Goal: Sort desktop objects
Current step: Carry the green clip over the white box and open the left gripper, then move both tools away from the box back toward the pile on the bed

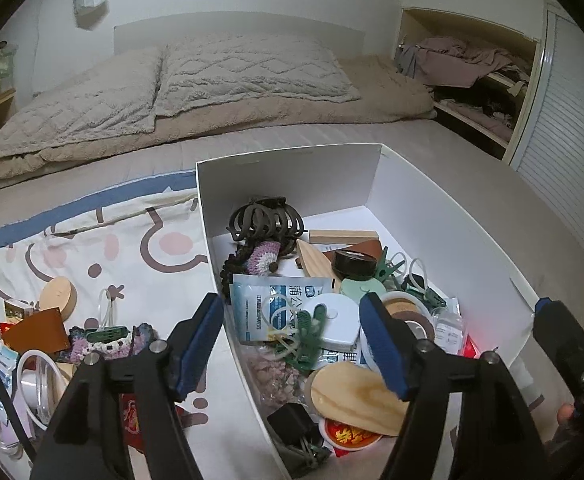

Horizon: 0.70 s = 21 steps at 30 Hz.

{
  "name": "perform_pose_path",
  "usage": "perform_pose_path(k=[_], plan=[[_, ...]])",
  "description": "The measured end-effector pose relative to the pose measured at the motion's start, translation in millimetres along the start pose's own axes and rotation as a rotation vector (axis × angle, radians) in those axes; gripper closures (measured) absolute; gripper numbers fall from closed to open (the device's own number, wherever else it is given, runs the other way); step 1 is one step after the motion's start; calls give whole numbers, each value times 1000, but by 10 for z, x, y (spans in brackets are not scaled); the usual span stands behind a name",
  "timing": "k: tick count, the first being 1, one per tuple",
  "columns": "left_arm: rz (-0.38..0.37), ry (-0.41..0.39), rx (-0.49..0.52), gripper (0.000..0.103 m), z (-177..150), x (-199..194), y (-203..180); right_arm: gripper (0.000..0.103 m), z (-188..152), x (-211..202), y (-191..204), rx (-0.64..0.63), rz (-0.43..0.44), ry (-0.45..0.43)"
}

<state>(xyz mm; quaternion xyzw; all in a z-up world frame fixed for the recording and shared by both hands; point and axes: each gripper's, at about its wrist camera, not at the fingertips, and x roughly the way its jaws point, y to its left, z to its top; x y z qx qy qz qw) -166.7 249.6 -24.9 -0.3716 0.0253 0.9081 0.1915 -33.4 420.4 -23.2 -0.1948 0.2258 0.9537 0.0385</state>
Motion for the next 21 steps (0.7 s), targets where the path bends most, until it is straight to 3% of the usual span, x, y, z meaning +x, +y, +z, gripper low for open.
perform_pose_path(k=[14,21], plan=[[-9,-21,14,29,-49,-130,-11,0,36,-24,32,-4,-11,-4],[6,-47,-4,12,-81,-214,76,0,22,-14,91,-49,-47,-4]])
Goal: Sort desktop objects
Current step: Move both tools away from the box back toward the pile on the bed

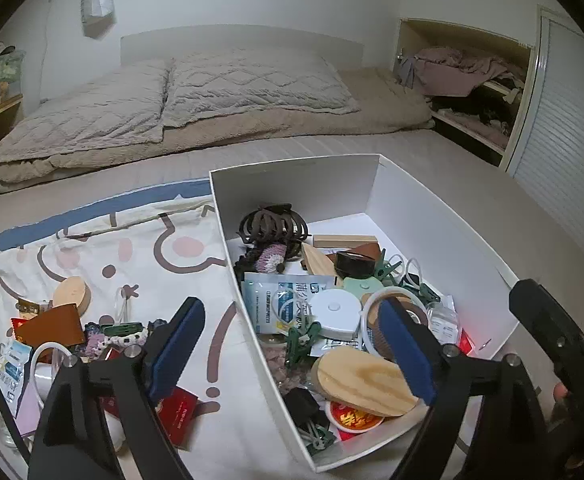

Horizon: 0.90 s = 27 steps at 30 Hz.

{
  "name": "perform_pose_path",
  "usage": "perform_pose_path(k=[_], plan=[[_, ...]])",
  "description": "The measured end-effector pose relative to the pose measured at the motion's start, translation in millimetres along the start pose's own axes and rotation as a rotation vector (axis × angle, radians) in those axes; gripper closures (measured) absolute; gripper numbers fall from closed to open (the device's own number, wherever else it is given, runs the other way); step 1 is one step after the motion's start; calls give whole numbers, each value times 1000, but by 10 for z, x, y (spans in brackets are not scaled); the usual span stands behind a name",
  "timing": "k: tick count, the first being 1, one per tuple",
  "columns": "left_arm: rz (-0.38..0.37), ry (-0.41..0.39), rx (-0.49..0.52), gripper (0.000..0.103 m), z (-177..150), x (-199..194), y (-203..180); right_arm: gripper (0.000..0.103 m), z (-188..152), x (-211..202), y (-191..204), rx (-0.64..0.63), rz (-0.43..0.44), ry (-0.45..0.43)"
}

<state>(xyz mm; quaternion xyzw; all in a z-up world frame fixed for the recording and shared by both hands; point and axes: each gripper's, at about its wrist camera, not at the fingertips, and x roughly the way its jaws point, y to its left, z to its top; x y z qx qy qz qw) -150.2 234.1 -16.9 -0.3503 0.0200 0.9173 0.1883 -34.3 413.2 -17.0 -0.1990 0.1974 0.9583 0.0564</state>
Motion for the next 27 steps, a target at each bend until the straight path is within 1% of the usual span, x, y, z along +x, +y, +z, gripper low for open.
perform_pose_path(k=[4,6,8,12,16,27], plan=[[7,-17,-5,8,-16,-51,74,0,-12,1,-9,-3,-7,1],[8,-23,-17,4,-23,-71,126,0,-18,-5,-16,-6,-25,-8],[4,-36,-36,3,-34,-109,201,0,-22,-6,-24,-12,-48,-18],[8,-58,-63,1,-37,-176,337,0,-29,26,-30,-20,-59,-4],[22,-80,-63,1,-41,-246,484,0,-53,44,14,-61,-81,5],[94,-88,-83,1,-194,-379,971,0,-109,58,106,-96,-94,21]])
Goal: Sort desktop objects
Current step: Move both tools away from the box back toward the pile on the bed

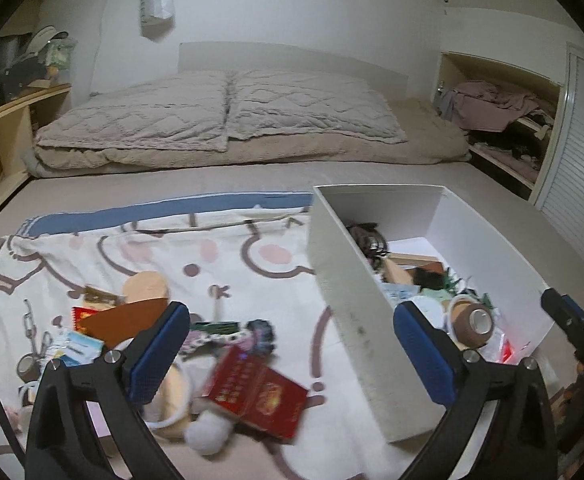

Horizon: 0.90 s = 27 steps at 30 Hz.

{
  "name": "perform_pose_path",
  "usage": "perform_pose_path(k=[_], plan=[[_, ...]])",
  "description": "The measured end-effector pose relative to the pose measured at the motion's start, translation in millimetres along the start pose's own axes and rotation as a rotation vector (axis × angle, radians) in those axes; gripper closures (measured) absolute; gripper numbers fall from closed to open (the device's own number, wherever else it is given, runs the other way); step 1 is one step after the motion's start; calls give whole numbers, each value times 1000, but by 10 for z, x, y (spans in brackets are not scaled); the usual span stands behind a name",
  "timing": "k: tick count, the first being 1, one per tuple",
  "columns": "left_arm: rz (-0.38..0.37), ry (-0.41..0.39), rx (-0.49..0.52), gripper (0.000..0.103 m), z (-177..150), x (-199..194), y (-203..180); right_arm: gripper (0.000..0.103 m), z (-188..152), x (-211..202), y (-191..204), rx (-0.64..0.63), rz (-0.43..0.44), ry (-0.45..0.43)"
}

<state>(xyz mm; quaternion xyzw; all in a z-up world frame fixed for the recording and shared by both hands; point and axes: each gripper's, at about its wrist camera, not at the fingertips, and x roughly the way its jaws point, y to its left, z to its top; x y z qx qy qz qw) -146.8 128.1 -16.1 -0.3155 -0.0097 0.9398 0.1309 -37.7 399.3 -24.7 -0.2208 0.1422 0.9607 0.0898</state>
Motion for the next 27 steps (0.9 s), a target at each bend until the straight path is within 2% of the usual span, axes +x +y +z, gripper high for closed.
perform_pose_path(k=[10,27], plan=[[36,-24,2,1,-81,-183,344,0,-38,-27,145,-43,15,7],[89,-132,-16,1,-105,-816,889,0,-92,-232,609,-133,146,-5]])
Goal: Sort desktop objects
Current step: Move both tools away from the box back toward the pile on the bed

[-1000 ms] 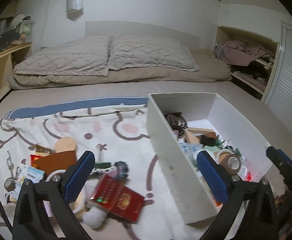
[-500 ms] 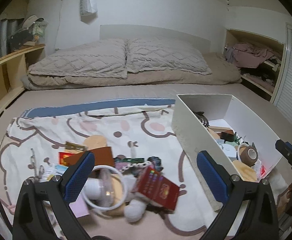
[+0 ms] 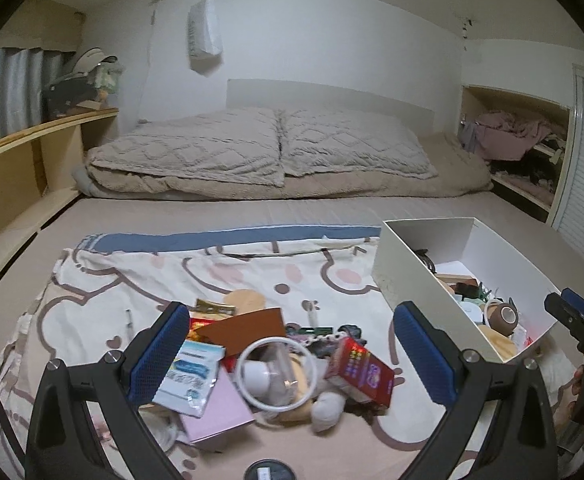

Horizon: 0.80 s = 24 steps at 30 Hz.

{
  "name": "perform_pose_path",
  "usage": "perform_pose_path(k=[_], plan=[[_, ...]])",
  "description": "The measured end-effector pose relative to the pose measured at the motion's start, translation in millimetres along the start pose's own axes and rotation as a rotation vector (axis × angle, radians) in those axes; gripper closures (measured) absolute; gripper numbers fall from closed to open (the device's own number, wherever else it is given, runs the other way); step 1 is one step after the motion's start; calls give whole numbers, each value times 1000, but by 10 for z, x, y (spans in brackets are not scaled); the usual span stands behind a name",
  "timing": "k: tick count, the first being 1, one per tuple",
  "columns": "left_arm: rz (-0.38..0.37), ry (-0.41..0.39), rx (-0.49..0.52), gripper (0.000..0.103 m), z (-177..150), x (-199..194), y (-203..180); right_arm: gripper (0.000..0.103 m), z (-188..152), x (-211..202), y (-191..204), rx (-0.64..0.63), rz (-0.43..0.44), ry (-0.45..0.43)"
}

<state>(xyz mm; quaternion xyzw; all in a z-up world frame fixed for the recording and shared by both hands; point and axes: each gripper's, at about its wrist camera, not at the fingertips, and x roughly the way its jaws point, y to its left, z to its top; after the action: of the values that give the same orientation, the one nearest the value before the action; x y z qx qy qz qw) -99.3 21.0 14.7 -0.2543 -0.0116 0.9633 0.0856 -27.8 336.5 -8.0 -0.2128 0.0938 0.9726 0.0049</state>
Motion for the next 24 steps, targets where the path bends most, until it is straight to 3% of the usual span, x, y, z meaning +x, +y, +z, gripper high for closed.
perform_pose_path(k=[9,17,24], plan=[[54,-11,-17,1,-112,-202,303,0,-56,-35,367,-73,102,13],[103,-12,-13,1,-292,-302,527,0,-159,-32,628,-161,136,22],[124,-1,-68,1,-428,-325,733,0,-268,9,789,-208,155,40]])
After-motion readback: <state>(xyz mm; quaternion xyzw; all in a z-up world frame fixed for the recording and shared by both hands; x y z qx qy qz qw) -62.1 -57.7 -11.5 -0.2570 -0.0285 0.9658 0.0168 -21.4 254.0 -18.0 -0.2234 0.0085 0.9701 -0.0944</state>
